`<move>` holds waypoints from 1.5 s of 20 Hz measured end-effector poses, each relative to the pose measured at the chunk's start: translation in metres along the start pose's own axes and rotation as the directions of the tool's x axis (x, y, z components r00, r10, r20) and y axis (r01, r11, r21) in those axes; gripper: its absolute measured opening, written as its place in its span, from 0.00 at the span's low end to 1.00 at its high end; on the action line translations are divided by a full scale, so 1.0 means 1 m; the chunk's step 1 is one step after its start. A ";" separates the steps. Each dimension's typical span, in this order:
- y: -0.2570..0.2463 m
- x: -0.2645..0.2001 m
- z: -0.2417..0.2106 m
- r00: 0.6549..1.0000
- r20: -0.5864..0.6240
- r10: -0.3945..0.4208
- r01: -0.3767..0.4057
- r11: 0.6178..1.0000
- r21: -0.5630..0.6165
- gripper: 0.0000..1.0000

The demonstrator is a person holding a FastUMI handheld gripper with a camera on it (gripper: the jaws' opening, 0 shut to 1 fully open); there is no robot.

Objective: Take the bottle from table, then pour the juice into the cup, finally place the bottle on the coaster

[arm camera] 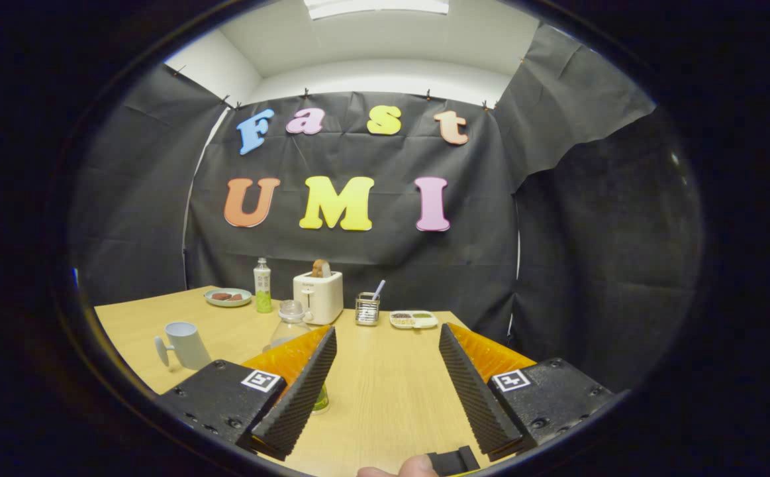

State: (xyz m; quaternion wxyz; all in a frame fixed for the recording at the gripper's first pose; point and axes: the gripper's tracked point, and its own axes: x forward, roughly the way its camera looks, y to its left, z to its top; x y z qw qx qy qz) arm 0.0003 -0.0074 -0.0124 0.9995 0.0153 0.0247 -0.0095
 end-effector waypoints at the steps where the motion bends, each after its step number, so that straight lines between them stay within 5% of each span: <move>1: 0.001 0.000 0.000 1.000 0.000 0.003 -0.003 1.000 -0.001 1.00; 21: 0.085 0.018 -0.064 0.979 -0.119 0.165 -0.156 0.984 0.084 1.00; 30: 0.105 0.051 -0.097 0.970 -0.196 0.143 -0.138 0.990 0.039 1.00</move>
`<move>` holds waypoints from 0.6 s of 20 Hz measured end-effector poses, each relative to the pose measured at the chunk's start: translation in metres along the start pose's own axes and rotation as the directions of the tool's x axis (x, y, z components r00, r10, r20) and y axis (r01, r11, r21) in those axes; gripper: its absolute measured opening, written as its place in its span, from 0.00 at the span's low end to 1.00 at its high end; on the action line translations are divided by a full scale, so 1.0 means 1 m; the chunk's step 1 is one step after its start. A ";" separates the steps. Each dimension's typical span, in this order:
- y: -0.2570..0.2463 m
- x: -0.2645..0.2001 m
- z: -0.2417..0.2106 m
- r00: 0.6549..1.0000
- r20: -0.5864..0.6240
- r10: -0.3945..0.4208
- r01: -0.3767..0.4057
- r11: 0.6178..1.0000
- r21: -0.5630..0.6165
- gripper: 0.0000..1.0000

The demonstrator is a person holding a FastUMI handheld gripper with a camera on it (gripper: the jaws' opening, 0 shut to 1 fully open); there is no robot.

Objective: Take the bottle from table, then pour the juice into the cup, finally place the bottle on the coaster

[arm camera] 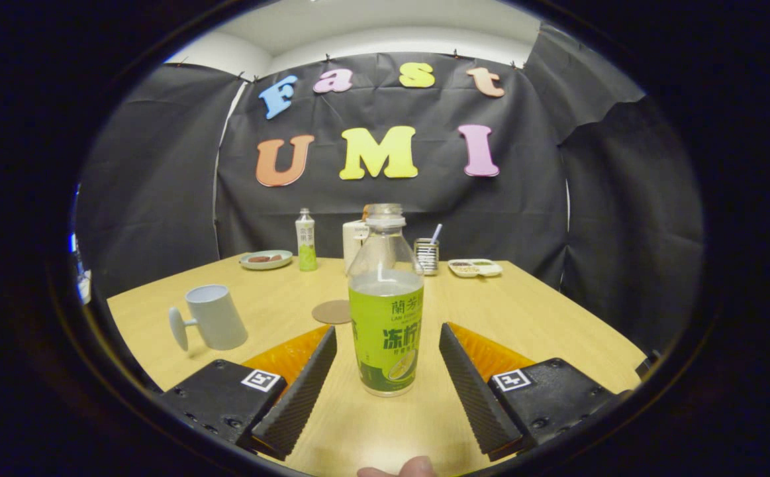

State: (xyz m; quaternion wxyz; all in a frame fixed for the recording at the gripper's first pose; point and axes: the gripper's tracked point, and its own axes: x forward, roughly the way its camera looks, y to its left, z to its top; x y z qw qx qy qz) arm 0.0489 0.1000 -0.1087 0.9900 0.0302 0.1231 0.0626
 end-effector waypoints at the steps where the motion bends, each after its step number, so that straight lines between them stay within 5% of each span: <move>1: 0.000 0.005 -0.001 1.000 -0.011 -0.004 0.004 1.000 0.002 1.00; 8: 0.001 0.038 -0.004 0.997 -0.070 -0.027 0.030 0.999 0.031 1.00; 12: 0.002 0.046 0.002 0.997 -0.069 -0.039 0.042 0.998 0.036 0.87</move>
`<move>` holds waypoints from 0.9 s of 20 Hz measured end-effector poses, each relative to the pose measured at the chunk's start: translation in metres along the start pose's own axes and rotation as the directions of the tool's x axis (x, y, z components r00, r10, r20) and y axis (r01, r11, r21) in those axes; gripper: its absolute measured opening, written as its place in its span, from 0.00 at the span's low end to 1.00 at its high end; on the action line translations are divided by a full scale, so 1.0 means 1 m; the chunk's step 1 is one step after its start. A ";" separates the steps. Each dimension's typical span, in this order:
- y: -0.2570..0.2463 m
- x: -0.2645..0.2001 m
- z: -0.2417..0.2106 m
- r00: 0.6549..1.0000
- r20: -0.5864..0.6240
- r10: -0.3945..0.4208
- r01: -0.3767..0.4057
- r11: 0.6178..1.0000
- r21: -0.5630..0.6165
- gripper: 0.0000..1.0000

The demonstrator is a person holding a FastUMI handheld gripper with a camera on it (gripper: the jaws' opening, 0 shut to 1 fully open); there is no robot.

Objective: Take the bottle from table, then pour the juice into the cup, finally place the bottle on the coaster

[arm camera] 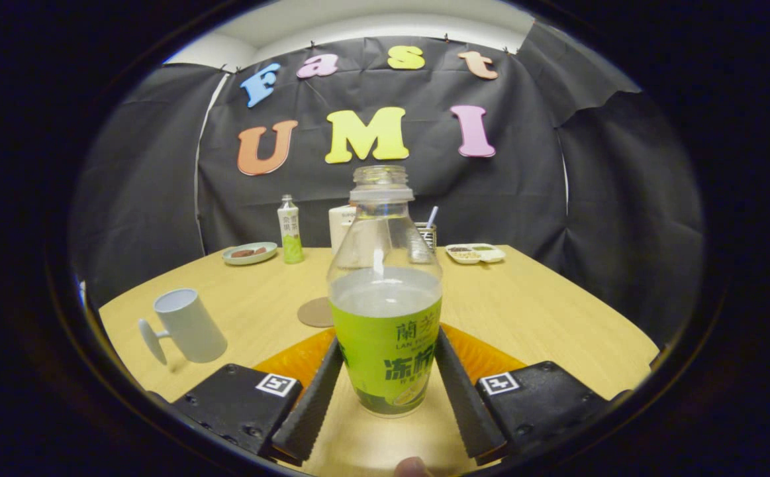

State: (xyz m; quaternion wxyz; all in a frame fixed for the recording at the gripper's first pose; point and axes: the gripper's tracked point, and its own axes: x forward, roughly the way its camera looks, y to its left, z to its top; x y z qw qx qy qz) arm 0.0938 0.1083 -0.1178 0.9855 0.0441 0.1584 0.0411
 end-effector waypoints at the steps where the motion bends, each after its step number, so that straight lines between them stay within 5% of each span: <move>1: 0.001 0.001 0.000 1.000 -0.002 0.000 0.000 1.000 0.000 0.84; 5: 0.008 -0.001 0.006 0.999 -0.024 0.022 -0.023 0.999 -0.036 0.80; 10: 0.027 -0.003 0.028 0.999 -0.008 0.038 -0.039 0.969 -0.242 0.76; 18: 0.048 0.025 0.067 1.000 -0.014 -0.007 -0.002 0.809 -0.588 0.75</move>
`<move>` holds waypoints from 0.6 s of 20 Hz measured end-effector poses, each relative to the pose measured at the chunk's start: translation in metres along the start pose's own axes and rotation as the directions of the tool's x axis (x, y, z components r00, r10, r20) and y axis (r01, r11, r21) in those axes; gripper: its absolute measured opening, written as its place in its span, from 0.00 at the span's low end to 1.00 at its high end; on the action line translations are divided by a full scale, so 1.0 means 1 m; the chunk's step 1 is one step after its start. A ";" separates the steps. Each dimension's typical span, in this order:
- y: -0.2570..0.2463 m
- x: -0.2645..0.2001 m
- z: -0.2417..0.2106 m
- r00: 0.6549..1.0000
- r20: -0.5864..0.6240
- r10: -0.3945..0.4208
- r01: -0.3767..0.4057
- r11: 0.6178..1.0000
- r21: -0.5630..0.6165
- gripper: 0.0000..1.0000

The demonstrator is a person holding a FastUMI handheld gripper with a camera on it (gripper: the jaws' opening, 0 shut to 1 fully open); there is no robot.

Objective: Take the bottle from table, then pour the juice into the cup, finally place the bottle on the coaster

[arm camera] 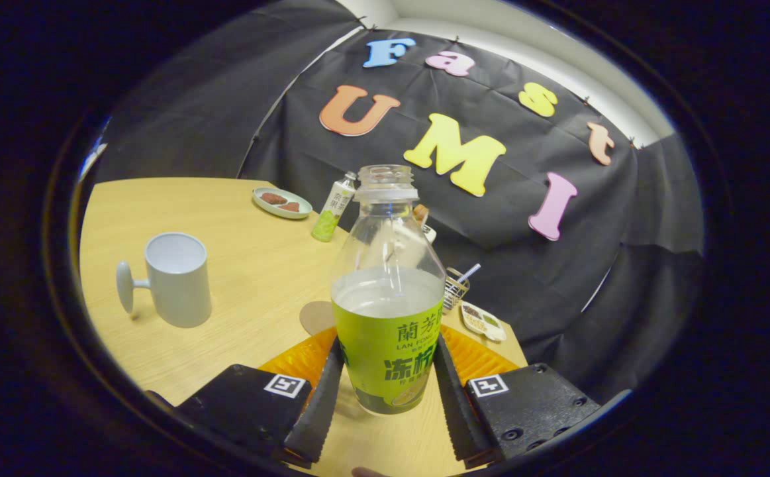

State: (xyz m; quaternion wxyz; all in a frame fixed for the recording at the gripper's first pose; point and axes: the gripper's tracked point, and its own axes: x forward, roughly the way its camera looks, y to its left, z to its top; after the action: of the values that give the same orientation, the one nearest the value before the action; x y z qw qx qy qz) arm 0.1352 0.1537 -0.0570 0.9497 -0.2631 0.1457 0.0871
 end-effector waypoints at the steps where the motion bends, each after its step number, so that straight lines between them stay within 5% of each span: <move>1: 0.002 0.003 0.004 1.000 -0.007 -0.003 0.002 0.999 -0.042 0.75; 8: 0.022 0.013 0.030 0.997 0.056 -0.059 0.075 0.941 -0.331 0.76; 12: 0.025 0.011 0.040 0.987 0.113 -0.116 0.157 0.859 -0.488 0.75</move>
State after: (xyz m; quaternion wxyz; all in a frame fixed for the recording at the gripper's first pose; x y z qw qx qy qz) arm 0.1487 0.1971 -0.0398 0.8593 -0.5037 0.0618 0.0644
